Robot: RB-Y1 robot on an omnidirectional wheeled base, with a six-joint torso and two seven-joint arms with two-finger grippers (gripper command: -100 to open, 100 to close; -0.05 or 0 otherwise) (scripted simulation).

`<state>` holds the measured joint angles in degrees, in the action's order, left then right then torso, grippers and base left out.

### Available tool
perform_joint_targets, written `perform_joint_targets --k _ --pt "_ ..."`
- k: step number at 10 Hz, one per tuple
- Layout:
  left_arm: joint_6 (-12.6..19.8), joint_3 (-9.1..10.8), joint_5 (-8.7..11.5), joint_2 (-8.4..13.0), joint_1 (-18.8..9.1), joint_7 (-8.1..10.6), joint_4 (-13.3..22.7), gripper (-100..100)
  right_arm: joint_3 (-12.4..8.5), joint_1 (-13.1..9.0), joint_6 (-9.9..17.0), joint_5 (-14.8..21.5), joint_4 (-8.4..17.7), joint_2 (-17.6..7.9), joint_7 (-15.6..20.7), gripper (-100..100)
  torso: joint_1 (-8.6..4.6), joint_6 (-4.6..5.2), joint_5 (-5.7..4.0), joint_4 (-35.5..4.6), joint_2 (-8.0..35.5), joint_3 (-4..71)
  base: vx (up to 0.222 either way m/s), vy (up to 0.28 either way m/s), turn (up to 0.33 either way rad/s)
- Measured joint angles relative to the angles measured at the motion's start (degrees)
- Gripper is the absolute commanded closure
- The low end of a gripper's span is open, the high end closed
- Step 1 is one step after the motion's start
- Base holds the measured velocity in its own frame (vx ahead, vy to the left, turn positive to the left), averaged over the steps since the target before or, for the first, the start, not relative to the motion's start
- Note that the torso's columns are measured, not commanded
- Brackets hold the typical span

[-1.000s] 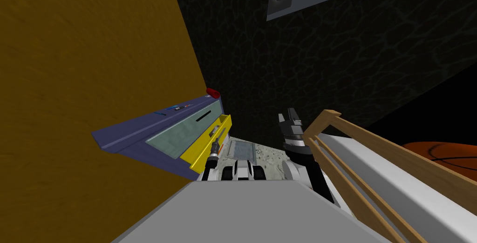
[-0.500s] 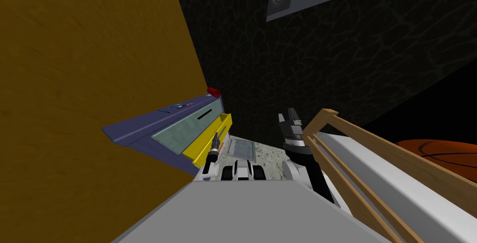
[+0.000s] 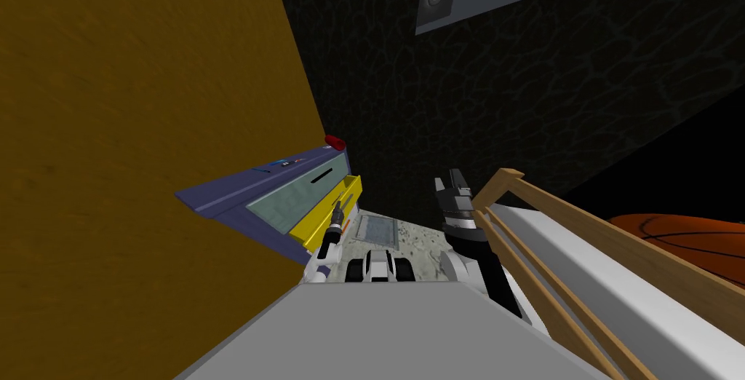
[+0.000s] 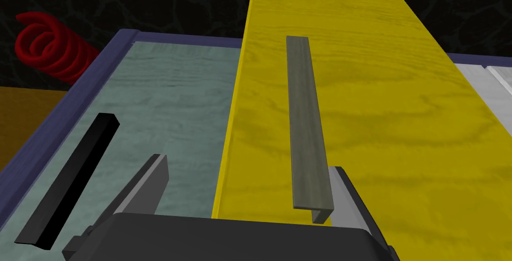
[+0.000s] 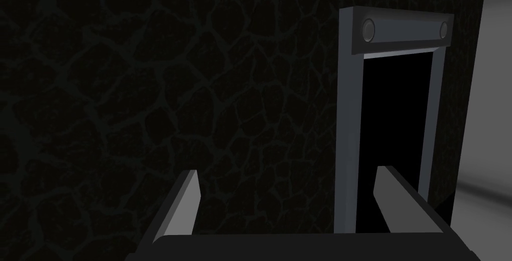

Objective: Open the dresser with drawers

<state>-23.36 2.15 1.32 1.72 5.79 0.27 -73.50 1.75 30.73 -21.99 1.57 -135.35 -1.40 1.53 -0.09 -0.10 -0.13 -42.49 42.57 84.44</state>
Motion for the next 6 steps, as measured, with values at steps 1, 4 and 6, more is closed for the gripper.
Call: perform_joint_targets --k 1,4,6 --pt "0.4 -0.01 0.0 0.0 -0.1 0.05 0.0 0 0.0 0.0 0.0 0.0 0.0 0.0 0.0 0 0.0 0.01 0.02 0.0 0.0 0.0 0.003 -0.002 -0.012" --pt "0.5 -0.07 0.0 0.0 0.0 0.06 0.1 0 0.0 0.0 0.0 0.0 0.0 0.0 0.0 0 0.06 0.05 0.08 0.1 -0.2 0.1 0.0 0.0 0.0" --pt "0.6 -0.09 0.0 0.0 0.0 0.06 0.2 0 0.0 0.0 0.0 0.0 0.0 0.0 0.0 0 0.07 0.08 0.1 0.2 -0.2 0.1 0.0 0.0 0.0"
